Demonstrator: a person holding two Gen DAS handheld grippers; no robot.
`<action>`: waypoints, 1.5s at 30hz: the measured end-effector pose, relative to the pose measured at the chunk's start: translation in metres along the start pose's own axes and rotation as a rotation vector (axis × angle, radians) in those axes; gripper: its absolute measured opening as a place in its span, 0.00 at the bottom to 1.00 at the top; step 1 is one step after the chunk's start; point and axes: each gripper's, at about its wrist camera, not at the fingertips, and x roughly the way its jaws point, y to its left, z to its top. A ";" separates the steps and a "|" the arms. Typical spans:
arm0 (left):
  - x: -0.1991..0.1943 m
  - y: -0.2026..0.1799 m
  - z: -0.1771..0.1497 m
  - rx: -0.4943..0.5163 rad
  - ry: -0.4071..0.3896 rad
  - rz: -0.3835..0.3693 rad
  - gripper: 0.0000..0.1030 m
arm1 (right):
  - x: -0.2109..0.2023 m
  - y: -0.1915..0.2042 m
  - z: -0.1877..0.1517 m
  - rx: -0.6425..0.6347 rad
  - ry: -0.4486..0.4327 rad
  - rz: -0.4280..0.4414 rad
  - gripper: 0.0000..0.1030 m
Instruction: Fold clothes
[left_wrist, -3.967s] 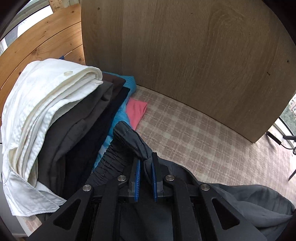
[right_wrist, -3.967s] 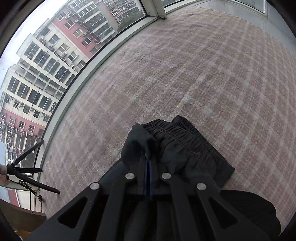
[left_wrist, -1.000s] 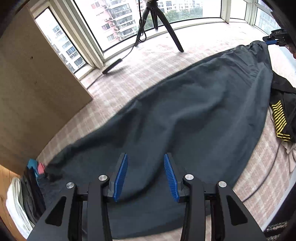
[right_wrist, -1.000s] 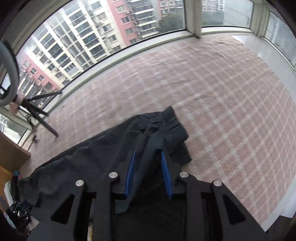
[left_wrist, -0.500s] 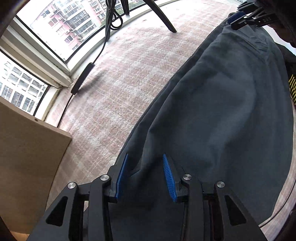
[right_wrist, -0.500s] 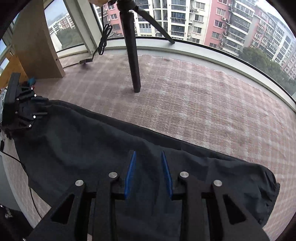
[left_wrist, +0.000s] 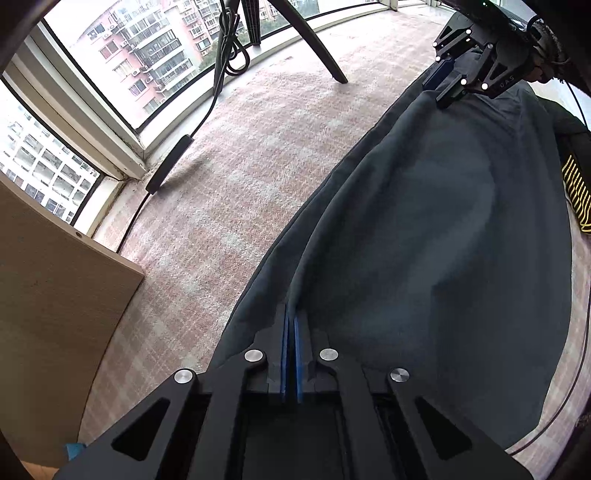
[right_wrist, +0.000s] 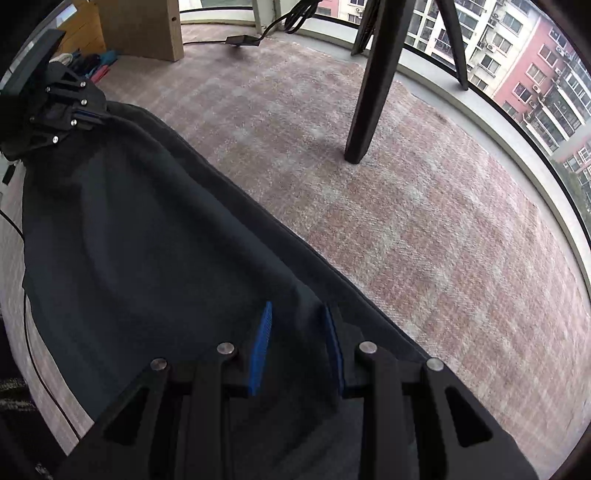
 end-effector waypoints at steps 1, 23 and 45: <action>-0.002 -0.001 -0.001 0.004 -0.010 0.014 0.02 | 0.000 0.002 0.001 -0.012 -0.002 -0.005 0.27; -0.071 0.040 -0.026 -0.202 -0.104 0.152 0.11 | -0.094 0.006 -0.011 0.176 -0.181 -0.003 0.05; -0.098 -0.200 -0.115 -0.064 -0.126 0.136 0.31 | -0.006 0.217 -0.062 0.154 -0.075 0.334 0.10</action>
